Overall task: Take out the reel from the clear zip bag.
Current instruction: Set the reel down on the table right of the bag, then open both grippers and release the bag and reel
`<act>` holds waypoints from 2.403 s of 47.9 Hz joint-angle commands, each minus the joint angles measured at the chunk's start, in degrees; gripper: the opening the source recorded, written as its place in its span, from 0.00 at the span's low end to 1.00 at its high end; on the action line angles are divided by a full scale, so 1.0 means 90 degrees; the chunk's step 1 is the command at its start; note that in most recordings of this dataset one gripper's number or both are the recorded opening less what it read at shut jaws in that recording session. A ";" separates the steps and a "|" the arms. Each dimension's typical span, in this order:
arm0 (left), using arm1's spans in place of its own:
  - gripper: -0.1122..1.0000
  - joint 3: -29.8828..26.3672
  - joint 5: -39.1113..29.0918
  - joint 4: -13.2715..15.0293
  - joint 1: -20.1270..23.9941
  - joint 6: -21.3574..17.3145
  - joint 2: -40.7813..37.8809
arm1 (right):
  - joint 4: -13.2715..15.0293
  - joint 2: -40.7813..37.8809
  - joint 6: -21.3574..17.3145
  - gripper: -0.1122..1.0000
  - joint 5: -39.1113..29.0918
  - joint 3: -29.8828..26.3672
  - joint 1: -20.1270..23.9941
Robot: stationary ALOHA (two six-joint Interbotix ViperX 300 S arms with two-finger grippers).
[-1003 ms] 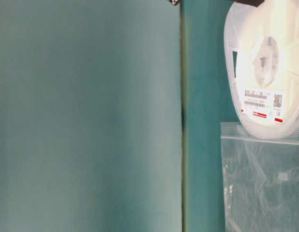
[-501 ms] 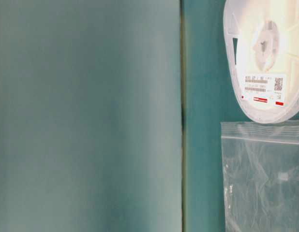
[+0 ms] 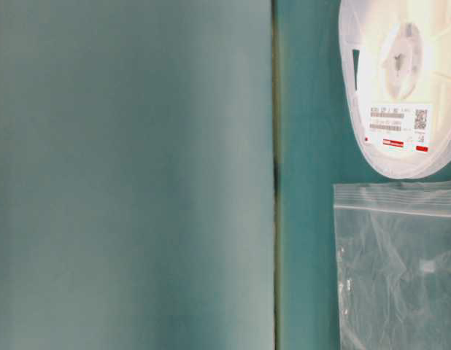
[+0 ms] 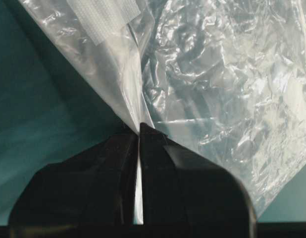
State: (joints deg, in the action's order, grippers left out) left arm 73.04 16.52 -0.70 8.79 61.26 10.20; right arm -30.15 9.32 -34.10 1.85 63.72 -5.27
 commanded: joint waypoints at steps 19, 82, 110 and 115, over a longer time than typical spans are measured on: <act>0.11 -0.0078 0.0010 -0.0020 0.0010 0.0000 0.0010 | -0.0020 0.0186 -0.0029 0.15 -0.0068 0.0107 0.0010; 0.44 -0.0215 -0.0059 -0.0020 0.0010 -0.0020 -0.0049 | 0.0010 0.0430 -0.0010 0.89 -0.0322 0.0098 -0.0068; 0.93 -0.0254 -0.0137 -0.0010 0.0000 0.0039 0.0391 | 0.0049 0.0811 0.0000 0.89 -0.0332 0.0215 -0.0127; 0.93 -0.0508 -0.0752 -0.0020 0.0000 -0.0020 0.0615 | 0.0078 0.0918 0.0010 0.89 -0.0322 0.0225 -0.0127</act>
State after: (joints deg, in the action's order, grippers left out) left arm 70.58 12.74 -0.79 8.70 61.44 14.06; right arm -29.71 16.26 -34.10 -1.23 66.01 -6.42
